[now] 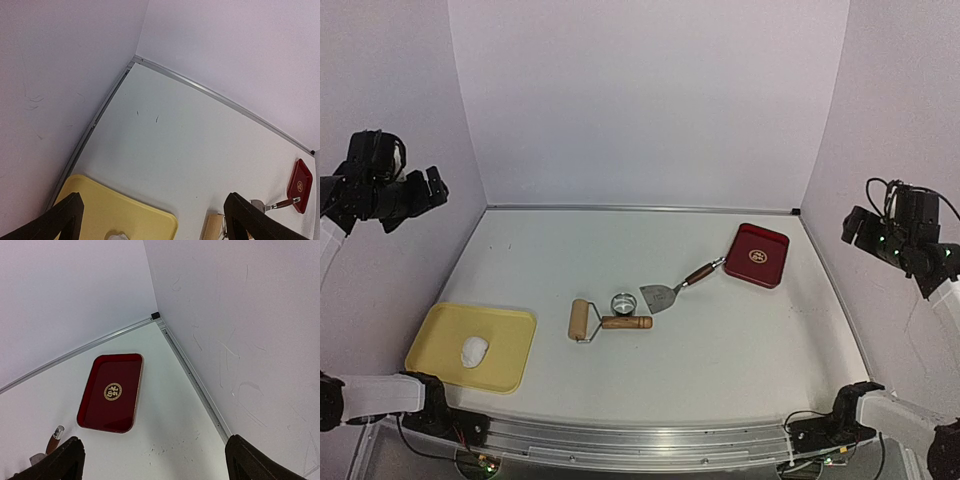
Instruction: Roll out the dumpling wrappers from the dough
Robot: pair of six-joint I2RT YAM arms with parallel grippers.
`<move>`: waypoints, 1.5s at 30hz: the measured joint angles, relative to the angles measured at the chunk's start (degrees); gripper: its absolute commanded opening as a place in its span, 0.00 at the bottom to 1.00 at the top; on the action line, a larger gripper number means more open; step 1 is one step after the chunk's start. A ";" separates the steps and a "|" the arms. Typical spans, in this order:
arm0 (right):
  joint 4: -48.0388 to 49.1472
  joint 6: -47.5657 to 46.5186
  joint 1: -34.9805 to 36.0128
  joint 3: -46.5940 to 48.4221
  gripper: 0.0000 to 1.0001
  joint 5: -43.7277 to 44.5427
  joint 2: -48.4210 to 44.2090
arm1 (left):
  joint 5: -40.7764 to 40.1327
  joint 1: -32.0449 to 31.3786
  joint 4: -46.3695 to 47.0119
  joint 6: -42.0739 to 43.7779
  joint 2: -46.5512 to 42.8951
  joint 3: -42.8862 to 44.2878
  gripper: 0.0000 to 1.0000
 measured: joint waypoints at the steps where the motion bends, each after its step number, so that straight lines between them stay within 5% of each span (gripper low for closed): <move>1: -0.14 -0.01 0.00 0.02 0.98 -0.16 0.11 | 0.53 0.00 -0.30 -0.09 -0.22 -1.07 1.00; 11: -2.55 -1.78 0.00 -0.53 0.87 -10.58 4.03 | 14.33 -0.95 -5.50 -6.18 -3.23 -26.19 0.98; 19: -3.21 -0.08 0.00 -4.51 0.82 -18.45 9.15 | 20.74 -2.68 -8.12 -12.08 -15.08 -36.41 0.87; 25: -3.14 1.26 0.00 -4.54 0.78 -20.38 9.72 | 22.25 -5.18 -4.88 -13.17 -10.11 -39.05 0.84; 30: -2.74 2.82 0.00 -6.26 0.77 -21.13 9.11 | 21.04 -15.26 0.27 -16.16 -2.26 -40.15 0.81; 38: -2.75 4.15 0.02 -7.39 0.77 -21.79 8.98 | 18.45 -26.08 10.57 -19.53 10.64 -40.41 0.51; 45: -2.72 4.43 0.02 -7.77 0.77 -21.87 8.99 | 18.34 -30.44 17.32 -20.61 18.41 -41.79 0.37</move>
